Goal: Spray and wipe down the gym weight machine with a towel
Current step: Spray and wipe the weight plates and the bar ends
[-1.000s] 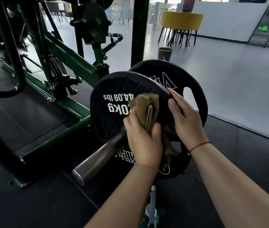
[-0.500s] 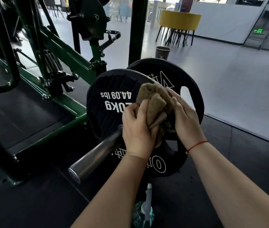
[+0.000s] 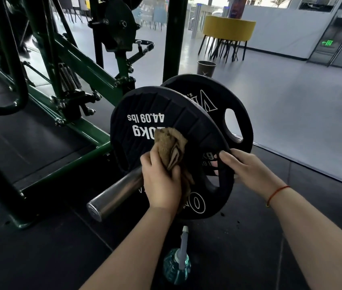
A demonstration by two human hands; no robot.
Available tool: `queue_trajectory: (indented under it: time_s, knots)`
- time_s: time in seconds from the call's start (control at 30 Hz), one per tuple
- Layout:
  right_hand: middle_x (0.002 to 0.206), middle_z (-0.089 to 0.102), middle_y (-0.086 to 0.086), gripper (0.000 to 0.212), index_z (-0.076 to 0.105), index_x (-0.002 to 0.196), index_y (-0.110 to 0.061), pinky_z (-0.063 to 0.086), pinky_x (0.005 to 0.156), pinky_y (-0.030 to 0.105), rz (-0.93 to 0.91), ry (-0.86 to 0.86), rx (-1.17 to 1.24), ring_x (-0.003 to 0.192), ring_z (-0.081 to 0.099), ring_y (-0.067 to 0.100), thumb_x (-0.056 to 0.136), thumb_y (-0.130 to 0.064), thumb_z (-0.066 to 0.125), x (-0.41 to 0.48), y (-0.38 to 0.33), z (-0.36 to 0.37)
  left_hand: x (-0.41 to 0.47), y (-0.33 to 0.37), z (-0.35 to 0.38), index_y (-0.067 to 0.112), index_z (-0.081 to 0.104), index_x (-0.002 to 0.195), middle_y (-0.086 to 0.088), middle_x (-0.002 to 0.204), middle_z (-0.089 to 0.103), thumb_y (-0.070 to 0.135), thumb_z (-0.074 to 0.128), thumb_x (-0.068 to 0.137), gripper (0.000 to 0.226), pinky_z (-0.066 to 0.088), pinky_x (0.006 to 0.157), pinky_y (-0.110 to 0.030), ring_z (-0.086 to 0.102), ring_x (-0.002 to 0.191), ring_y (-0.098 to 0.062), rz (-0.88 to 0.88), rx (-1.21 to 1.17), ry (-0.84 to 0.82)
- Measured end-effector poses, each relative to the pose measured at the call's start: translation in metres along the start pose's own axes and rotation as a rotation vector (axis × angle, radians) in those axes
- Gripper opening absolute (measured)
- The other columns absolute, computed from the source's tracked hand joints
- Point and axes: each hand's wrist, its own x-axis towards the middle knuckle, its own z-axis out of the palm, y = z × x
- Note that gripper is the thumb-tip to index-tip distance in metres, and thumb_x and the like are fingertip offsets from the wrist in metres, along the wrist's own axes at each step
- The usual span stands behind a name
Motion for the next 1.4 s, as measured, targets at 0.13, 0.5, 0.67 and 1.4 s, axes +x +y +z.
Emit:
queue_trajectory:
  time_s: [0.13,0.5,0.67,1.4]
  knots:
    - [0.092,0.077,0.001,0.057,0.067,0.092,-0.024,0.058,0.087,0.054,-0.041,0.114,-0.039,0.088,0.075,0.022,0.078,-0.079,0.057,0.002,-0.001,0.009,0.015,0.022,-0.004,0.023,0.045,0.147,0.005,0.126,0.038,0.004,0.066,0.085,0.069,0.034,0.086,-0.009,0.049,0.118,-0.017,0.142,-0.063,0.06]
    - [0.073,0.066,-0.007,0.057,0.071,0.091,-0.026,0.052,0.08,0.041,-0.154,0.399,-0.475,0.083,0.063,0.02,0.09,-0.076,0.044,0.041,-0.063,0.023,0.011,-0.01,0.011,0.028,0.036,0.143,-0.013,0.126,0.046,0.032,0.064,0.081,0.068,0.047,0.084,-0.037,0.05,0.114,-0.031,0.202,0.151,0.02]
    - [0.079,0.061,0.021,0.062,0.06,0.083,-0.004,0.051,0.083,0.053,-0.202,0.353,-0.174,0.081,0.059,0.038,0.098,-0.061,0.041,0.037,-0.049,0.021,-0.006,-0.035,0.019,0.019,0.037,0.151,-0.013,0.134,0.042,0.015,0.075,0.081,0.08,0.043,0.088,-0.036,0.046,0.124,-0.033,0.084,0.208,-0.052]
    - [0.057,0.058,0.01,0.04,0.046,0.071,-0.007,0.048,0.04,0.021,0.44,0.073,0.432,0.038,0.058,0.009,0.109,-0.013,0.034,0.002,-0.012,0.009,-0.044,0.029,0.042,0.029,0.044,0.138,-0.006,0.129,0.04,0.027,0.063,0.083,0.057,0.051,0.09,-0.051,0.048,0.116,-0.03,0.627,0.051,-0.113]
